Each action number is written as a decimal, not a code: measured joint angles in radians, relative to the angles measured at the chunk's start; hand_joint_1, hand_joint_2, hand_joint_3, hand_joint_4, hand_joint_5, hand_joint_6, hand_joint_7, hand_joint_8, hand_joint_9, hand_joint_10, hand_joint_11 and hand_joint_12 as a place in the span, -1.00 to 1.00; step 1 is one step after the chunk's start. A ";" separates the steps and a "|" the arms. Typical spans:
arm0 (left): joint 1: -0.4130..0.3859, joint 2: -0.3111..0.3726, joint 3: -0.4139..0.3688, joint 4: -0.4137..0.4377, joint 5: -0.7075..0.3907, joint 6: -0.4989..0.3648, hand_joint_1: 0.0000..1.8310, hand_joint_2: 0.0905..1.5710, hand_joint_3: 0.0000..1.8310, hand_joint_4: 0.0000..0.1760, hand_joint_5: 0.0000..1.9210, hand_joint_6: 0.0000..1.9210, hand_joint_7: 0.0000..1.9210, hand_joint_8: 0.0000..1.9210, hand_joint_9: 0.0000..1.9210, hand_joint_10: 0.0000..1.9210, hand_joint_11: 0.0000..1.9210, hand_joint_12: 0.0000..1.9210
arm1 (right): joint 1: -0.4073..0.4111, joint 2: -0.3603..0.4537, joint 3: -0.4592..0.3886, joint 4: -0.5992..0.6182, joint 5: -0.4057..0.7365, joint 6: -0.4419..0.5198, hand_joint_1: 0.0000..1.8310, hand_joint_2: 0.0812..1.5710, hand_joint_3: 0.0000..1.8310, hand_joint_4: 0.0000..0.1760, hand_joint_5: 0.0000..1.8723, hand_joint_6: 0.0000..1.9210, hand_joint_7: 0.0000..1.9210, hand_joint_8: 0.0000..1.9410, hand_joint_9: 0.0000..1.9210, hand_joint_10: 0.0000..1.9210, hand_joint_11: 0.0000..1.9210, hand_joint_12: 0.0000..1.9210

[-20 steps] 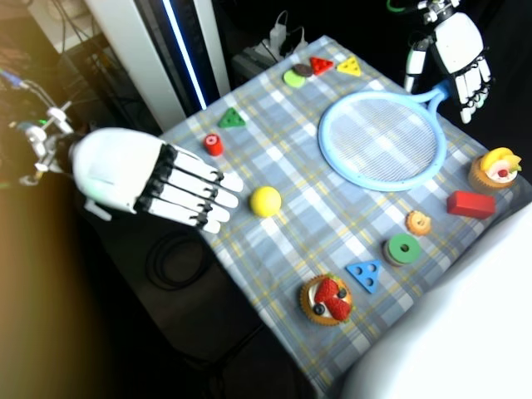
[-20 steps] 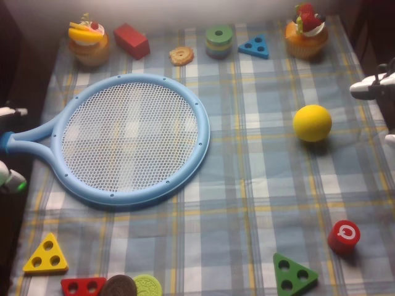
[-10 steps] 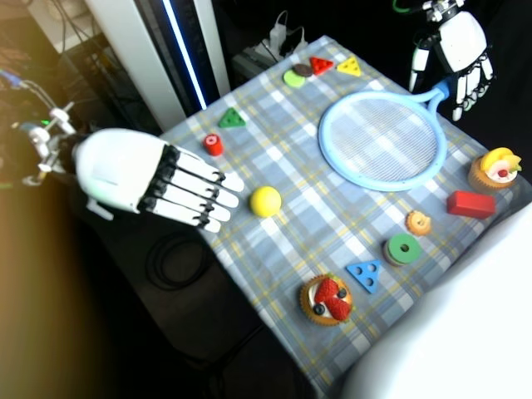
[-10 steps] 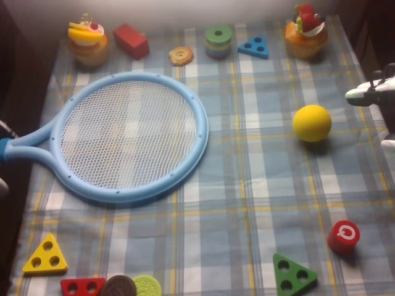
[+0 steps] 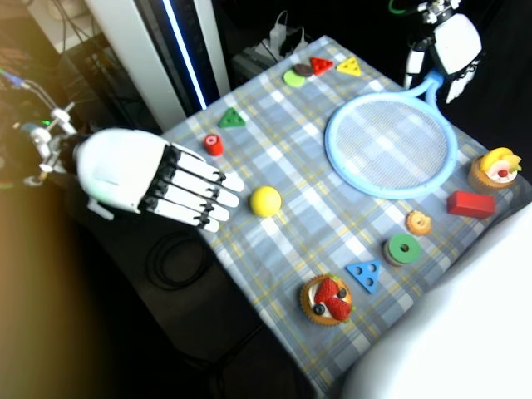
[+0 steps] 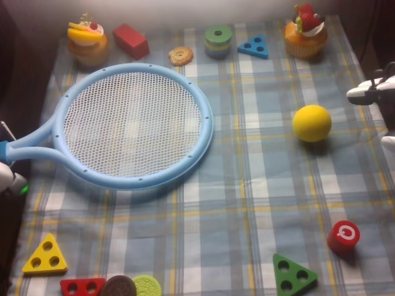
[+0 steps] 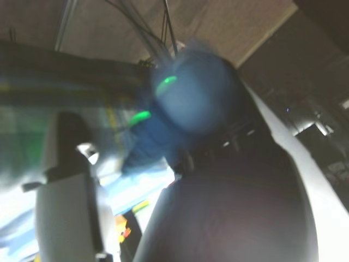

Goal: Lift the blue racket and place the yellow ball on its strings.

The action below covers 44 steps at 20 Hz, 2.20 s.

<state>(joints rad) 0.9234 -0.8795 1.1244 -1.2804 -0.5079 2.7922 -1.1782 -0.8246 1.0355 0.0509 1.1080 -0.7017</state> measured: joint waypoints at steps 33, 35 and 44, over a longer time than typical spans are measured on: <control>0.158 0.233 -0.420 0.586 -0.451 -0.641 0.38 0.57 -0.99 1.00 0.04 1.00 0.27 1.00 0.51 1.00 0.64 1.00 | 0.198 -0.074 0.115 -0.159 -0.161 0.069 0.02 0.26 -1.00 -1.00 -0.42 -1.00 -0.33 -1.00 -0.30 -1.00 -0.72 -0.03; 0.158 0.233 -0.419 0.585 -0.451 -0.640 0.16 0.60 -0.99 1.00 0.02 1.00 0.28 1.00 0.50 1.00 0.62 1.00 | 0.208 -0.074 0.115 -0.168 -0.172 0.069 0.03 0.26 -1.00 -1.00 -0.42 -1.00 -0.32 -1.00 -0.31 -1.00 -0.75 0.01; 0.158 0.233 -0.419 0.586 -0.451 -0.640 0.14 0.63 -1.00 1.00 -0.05 1.00 0.25 1.00 0.48 1.00 0.63 1.00 | 0.222 -0.080 0.120 -0.183 -0.195 0.070 -0.01 0.27 -1.00 -1.00 -0.43 -1.00 -0.32 -0.99 -0.30 -0.99 -0.73 0.05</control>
<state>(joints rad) 1.0817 -0.6468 0.7052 -0.6949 -0.9588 2.1525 -0.9558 -0.9047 1.1557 -0.1322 0.9134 -0.6319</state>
